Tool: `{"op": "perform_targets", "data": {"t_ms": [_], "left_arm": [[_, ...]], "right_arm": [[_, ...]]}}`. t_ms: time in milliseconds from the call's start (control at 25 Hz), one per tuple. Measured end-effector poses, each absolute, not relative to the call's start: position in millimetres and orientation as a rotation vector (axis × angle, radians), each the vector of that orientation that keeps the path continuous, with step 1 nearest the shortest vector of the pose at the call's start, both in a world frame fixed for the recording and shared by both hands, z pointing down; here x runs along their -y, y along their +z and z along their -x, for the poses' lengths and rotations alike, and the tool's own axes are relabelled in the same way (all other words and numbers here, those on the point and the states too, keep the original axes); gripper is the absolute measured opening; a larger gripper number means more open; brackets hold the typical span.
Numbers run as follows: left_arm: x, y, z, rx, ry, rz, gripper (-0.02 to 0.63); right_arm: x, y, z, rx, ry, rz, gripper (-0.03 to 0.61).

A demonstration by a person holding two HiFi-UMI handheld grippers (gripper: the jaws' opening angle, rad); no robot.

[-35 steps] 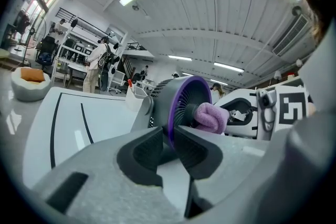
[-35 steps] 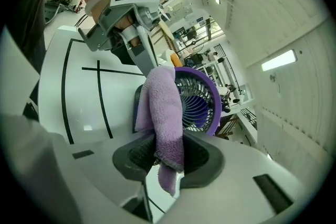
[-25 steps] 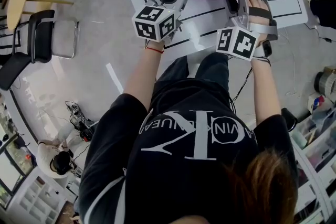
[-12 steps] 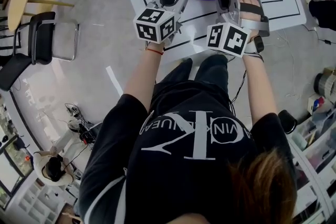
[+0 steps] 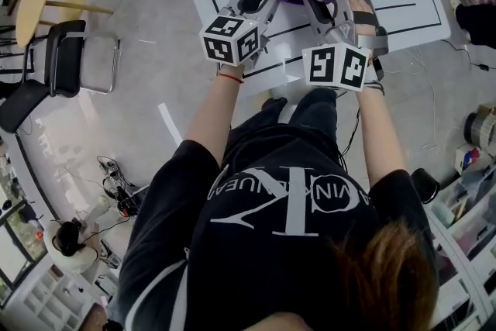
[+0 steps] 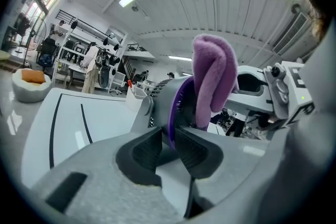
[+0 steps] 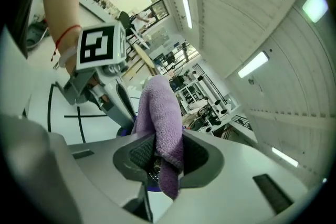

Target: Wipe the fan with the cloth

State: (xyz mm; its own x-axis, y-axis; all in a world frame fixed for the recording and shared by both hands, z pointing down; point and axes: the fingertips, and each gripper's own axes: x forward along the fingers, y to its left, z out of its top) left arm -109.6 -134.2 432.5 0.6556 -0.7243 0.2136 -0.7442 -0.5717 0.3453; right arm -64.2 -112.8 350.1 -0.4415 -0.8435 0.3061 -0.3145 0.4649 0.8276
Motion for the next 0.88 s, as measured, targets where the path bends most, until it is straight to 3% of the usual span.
{"op": "perform_targets", "data": {"t_ms": [200, 320, 480, 880], "left_arm": [[130, 422, 117, 1.089, -0.085, -2.431, 0.147], [127, 418, 127, 1.147, -0.037, -2.461, 0.115], [124, 406, 142, 1.245, -0.069, -2.464, 0.005], [117, 356, 161, 1.421, -0.05, -2.574, 0.005]], "right_arm": [[97, 338, 49, 2.226, -0.652, -1.094, 0.101], [94, 337, 30, 2.321, -0.466, -1.2, 0.101], [95, 331, 4, 2.396, -0.265, -1.343, 0.101], [89, 332, -45, 2.435, -0.006, -1.553, 0.103]]}}
